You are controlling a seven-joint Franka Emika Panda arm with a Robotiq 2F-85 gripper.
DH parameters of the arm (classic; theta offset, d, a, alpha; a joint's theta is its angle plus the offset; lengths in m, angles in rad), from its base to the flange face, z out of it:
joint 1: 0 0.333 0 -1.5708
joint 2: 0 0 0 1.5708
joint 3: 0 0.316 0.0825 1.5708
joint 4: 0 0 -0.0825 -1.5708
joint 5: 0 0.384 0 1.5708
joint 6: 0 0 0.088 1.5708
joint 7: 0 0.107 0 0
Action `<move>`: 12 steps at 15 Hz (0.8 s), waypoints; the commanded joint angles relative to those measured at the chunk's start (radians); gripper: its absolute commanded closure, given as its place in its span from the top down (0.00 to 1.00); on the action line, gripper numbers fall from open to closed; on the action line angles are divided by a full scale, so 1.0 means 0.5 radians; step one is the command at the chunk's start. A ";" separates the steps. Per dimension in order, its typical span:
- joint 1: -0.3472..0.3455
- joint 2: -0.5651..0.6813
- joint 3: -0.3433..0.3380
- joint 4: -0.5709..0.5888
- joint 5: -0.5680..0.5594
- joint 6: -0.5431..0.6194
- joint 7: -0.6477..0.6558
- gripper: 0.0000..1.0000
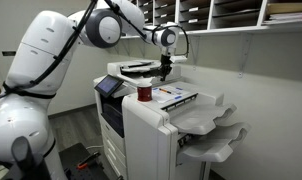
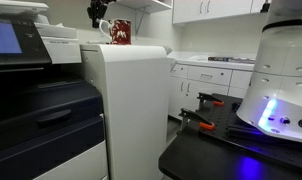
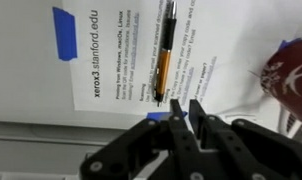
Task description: Pick up the pen and put it in the cup
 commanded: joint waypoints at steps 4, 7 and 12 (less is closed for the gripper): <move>0.035 -0.052 -0.070 -0.068 -0.066 -0.139 -0.054 0.59; 0.076 0.000 -0.087 -0.076 -0.139 -0.087 -0.036 0.81; 0.157 0.134 -0.097 0.025 -0.284 -0.081 0.016 0.83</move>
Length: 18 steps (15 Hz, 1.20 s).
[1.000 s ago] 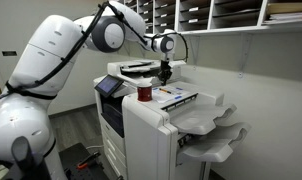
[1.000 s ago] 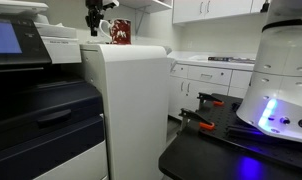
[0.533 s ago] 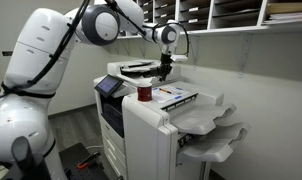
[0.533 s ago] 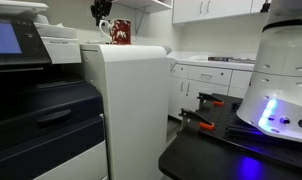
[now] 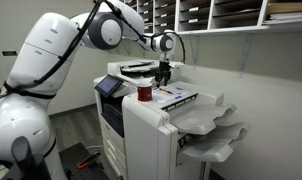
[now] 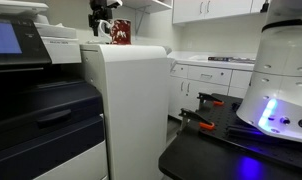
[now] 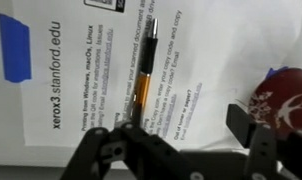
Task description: Pick up the pen and put it in the cup
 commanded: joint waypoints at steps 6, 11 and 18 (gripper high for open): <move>0.104 0.204 -0.032 0.245 -0.162 -0.019 0.135 0.66; 0.121 0.289 -0.035 0.348 -0.212 -0.020 0.144 0.68; 0.136 0.343 -0.034 0.417 -0.236 -0.018 0.155 0.06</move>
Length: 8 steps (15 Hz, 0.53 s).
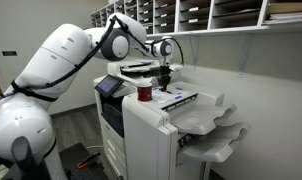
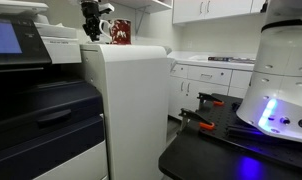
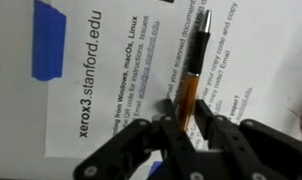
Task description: Pick up the pen and put it in the cup
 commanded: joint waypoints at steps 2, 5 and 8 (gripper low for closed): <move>0.027 0.017 -0.023 0.060 -0.032 -0.028 0.092 0.00; -0.027 -0.028 0.008 0.027 0.041 -0.066 0.046 0.04; -0.111 -0.166 0.032 -0.078 0.136 -0.090 -0.022 0.04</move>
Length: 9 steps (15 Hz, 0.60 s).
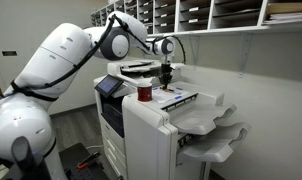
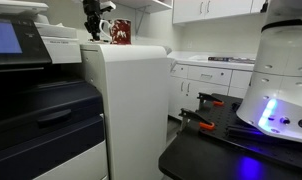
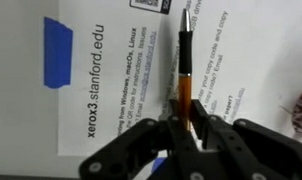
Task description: Pick up the pen and put it in the cup
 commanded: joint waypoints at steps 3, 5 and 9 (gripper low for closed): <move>-0.172 -0.321 0.062 -0.239 0.240 -0.152 -0.285 0.04; -0.206 -0.441 0.060 -0.346 0.328 -0.212 -0.446 0.04; -0.206 -0.647 0.021 -0.584 0.419 -0.207 -0.652 0.04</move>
